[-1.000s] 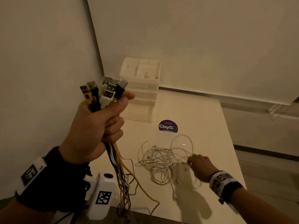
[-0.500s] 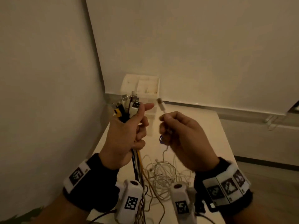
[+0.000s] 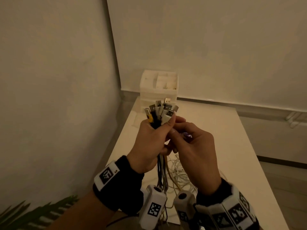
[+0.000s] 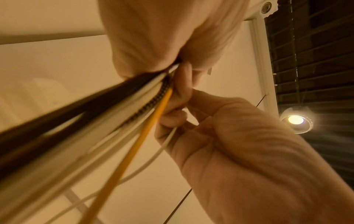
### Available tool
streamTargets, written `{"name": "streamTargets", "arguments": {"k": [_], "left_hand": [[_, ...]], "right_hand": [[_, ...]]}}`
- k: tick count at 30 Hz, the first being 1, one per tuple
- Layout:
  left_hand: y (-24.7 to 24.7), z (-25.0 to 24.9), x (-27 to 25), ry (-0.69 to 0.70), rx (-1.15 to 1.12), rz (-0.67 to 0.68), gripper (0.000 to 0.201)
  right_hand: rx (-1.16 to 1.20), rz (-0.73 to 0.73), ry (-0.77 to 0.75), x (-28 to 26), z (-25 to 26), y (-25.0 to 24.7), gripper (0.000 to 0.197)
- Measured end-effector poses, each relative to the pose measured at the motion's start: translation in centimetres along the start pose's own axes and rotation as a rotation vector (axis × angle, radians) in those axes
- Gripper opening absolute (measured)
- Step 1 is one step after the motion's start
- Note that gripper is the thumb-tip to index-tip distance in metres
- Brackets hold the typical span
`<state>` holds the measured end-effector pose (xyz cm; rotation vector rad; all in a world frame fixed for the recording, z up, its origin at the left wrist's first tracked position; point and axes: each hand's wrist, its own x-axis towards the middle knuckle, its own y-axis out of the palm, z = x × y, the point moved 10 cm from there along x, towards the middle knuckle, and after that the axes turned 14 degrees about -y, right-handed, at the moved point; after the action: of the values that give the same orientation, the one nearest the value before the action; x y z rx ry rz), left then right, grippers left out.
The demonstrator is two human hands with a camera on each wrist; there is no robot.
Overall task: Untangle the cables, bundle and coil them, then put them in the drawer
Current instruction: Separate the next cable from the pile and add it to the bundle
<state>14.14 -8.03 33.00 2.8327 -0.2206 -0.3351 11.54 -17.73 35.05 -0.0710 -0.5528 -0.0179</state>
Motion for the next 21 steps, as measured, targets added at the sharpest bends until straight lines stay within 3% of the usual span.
{"name": "streamTargets", "arguments": {"k": [5, 7, 10, 13, 17, 21], "left_hand": [[-3.0, -1.5, -0.7, 0.138, 0.008, -0.109, 0.028], [-5.0, -2.9, -0.8, 0.178, -0.094, -0.155, 0.031], [-7.2, -5.7, -1.2, 0.227, -0.265, -0.114, 0.033], [-9.3, -8.7, -1.9, 0.28, -0.232, -0.131, 0.036], [-10.9, -10.2, -3.0, 0.341, -0.164, -0.141, 0.036], [-9.9, -8.3, -3.1, 0.298, -0.023, -0.127, 0.035]], "right_hand": [[-0.363, 0.041, -0.266, -1.1, 1.5, 0.6, 0.012], [-0.404, 0.113, -0.289, -2.0, 0.5, 1.0, 0.009], [-0.414, 0.397, -0.151, -4.0, -5.3, 2.4, 0.012], [-0.489, 0.613, 0.031, -6.7, -13.3, 1.5, 0.022], [-0.601, 0.625, 0.222, -8.1, -20.9, -3.0, 0.029], [-0.677, 0.489, 0.288, -5.3, -23.0, -7.1, 0.033]]}}
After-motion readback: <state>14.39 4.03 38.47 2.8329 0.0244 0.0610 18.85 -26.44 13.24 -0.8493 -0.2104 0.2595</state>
